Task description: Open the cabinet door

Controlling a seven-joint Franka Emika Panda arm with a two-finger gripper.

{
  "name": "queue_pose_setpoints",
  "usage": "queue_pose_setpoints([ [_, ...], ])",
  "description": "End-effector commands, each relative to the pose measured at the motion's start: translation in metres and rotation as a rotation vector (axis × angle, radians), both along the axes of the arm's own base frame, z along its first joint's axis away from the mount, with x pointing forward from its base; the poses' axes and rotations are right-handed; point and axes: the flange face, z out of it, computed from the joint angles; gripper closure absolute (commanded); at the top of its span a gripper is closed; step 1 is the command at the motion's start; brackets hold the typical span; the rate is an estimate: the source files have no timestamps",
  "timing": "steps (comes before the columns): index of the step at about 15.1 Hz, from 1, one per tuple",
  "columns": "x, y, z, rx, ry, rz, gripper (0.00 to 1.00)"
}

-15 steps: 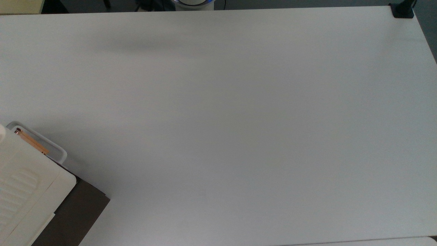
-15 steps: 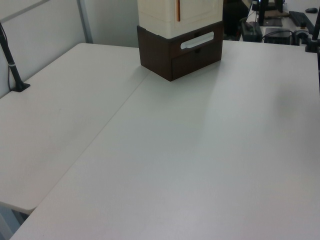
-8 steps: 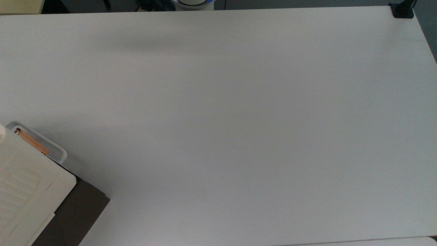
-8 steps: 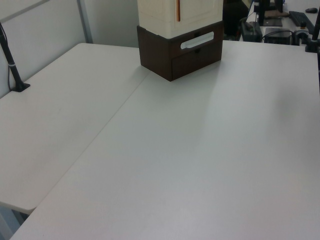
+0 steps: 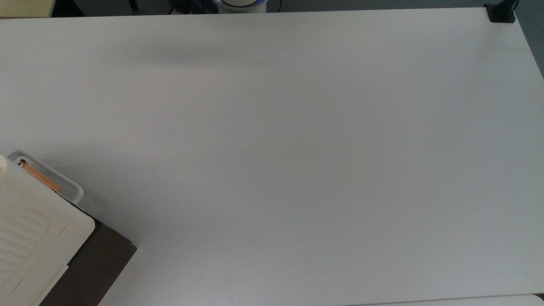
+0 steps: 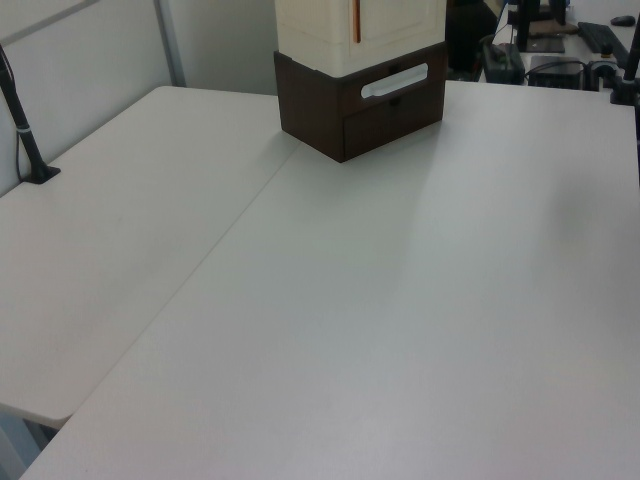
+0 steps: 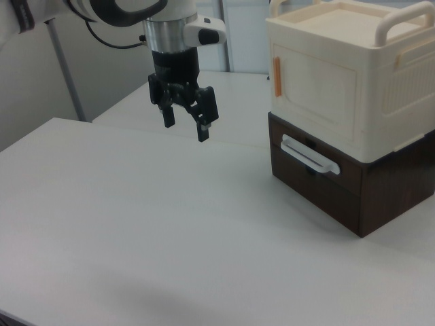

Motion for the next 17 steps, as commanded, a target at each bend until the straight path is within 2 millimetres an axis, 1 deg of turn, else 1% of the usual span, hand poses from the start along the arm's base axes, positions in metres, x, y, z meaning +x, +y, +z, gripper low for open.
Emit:
queue_pose_setpoints([
  [1, -0.005, 0.001, 0.001, 0.014, 0.001, 0.018, 0.00],
  [5, -0.003, -0.011, -0.004, 0.002, -0.003, 0.008, 0.00],
  [8, 0.002, -0.022, -0.003, -0.016, -0.059, -0.011, 0.00],
  [9, 0.001, -0.030, -0.003, -0.018, -0.071, -0.026, 0.00],
  [11, 0.001, -0.035, -0.002, -0.023, -0.084, -0.036, 0.00],
  [17, 0.001, -0.036, -0.003, -0.017, -0.083, -0.036, 0.00],
])
